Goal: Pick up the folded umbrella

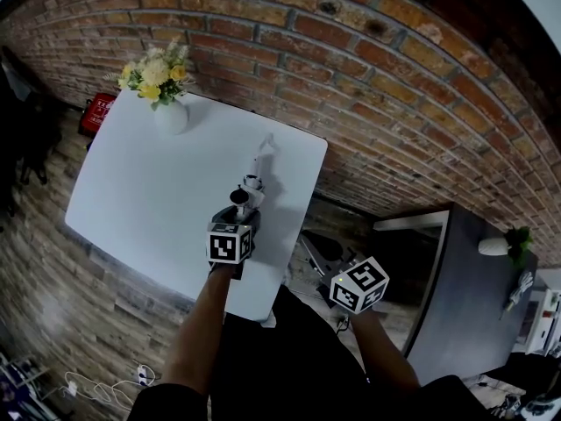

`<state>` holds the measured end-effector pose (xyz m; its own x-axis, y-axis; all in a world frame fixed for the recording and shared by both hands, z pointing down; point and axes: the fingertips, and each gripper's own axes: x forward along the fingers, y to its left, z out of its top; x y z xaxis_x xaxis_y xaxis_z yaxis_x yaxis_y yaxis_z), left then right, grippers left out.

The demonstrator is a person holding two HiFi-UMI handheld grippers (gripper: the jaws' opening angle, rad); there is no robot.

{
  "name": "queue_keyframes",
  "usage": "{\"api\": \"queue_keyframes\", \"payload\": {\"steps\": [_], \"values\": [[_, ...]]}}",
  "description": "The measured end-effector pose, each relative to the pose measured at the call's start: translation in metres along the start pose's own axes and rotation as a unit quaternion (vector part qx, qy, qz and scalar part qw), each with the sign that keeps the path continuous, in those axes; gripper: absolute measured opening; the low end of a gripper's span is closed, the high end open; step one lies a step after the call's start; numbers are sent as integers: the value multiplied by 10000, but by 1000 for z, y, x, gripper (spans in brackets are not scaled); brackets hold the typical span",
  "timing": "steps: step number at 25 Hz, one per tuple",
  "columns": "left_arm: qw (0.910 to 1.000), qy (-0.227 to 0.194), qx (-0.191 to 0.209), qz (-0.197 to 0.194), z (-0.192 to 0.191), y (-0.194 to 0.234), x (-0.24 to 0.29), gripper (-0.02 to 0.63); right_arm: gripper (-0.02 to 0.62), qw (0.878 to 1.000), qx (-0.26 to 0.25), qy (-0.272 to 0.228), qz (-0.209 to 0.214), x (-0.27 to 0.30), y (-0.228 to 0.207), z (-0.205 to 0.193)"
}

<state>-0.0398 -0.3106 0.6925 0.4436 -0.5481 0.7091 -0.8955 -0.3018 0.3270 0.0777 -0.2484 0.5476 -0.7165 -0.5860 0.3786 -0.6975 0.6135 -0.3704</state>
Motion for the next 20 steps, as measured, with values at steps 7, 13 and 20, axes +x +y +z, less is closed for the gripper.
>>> {"api": "queue_keyframes", "payload": {"steps": [7,13,20], "values": [[9968,-501,-510,-358,11,1,-37,247,21,9998,-77,-46,173,14,11,8],[9870,-975,-1044,-740,20,0,-81,247,21,9992,-150,-132,336,25,25,19],[9692,-1504,-1580,-1143,36,-3,-125,247,21,9986,-158,-250,435,29,37,28]]}}
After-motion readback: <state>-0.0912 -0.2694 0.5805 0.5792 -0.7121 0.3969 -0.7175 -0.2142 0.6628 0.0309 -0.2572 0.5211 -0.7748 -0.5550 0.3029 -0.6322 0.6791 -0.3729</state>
